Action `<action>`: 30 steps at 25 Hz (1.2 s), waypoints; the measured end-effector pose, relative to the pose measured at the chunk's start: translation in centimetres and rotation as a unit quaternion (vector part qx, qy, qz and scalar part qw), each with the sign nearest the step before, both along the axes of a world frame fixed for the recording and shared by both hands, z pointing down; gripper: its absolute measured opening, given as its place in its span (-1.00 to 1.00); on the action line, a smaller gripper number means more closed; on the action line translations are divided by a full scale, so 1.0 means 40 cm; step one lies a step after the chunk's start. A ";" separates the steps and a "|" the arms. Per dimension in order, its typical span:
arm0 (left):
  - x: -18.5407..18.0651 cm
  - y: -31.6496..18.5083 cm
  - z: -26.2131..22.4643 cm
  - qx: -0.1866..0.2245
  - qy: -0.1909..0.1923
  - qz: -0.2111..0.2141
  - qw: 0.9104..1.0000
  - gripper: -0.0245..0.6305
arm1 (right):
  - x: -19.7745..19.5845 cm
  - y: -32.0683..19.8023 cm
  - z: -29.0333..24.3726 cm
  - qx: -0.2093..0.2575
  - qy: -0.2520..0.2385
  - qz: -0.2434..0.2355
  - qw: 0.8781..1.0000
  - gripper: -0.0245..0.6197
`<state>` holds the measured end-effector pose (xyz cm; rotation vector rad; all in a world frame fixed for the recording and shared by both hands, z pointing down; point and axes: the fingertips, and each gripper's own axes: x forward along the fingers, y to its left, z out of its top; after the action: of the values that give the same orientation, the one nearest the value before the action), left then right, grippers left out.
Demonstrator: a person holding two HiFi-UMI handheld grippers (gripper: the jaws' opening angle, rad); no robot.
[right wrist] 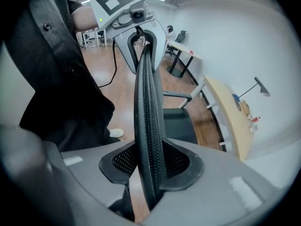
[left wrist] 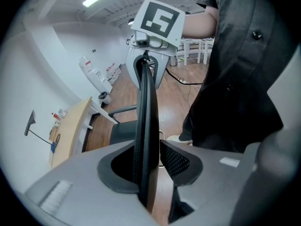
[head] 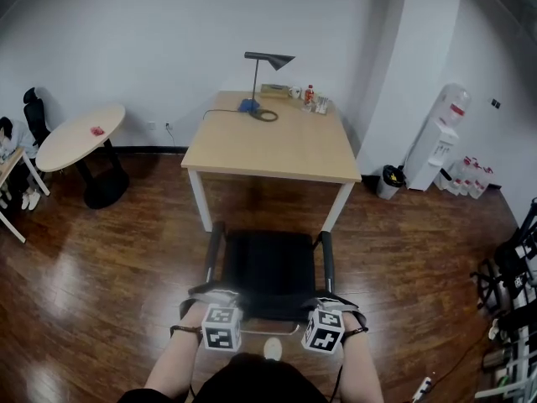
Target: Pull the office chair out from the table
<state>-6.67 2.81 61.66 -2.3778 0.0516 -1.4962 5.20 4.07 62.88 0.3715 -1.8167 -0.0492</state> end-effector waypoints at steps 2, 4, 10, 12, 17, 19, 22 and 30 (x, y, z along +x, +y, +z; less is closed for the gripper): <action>-0.001 -0.009 -0.019 0.021 0.015 -0.001 1.000 -0.55 | 0.003 -0.009 -0.019 0.033 -0.011 0.013 0.999 -0.41; -0.005 -0.015 -0.049 0.038 0.029 0.000 0.999 -0.44 | 0.007 -0.011 -0.042 0.058 -0.017 0.026 0.998 -0.31; 0.000 -0.018 -0.138 0.073 0.104 -0.037 0.991 -0.37 | 0.034 0.004 -0.117 0.120 -0.034 0.077 0.989 -0.30; 0.005 -0.014 -0.165 0.081 0.155 -0.069 0.982 -0.38 | 0.037 0.011 -0.142 0.143 -0.062 0.095 0.983 -0.36; 0.000 -0.017 -0.262 0.099 0.304 -0.160 0.934 -0.51 | 0.036 0.009 -0.237 0.220 -0.166 0.145 0.950 -0.56; -0.010 -0.018 -0.301 0.110 0.360 -0.198 0.905 -0.63 | 0.046 0.005 -0.274 0.250 -0.211 0.169 0.930 -0.60; -0.015 -0.014 -0.357 0.111 0.433 -0.249 0.859 -0.80 | 0.065 0.004 -0.325 0.287 -0.274 0.199 0.896 -0.70; 0.036 0.057 -0.416 0.098 0.518 -0.332 0.782 -0.87 | 0.181 0.101 -0.380 0.279 -0.410 0.250 0.832 -0.79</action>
<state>-5.23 5.10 45.01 -2.7867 1.3241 -0.0959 12.44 8.11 47.68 1.4621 -2.4621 -0.0595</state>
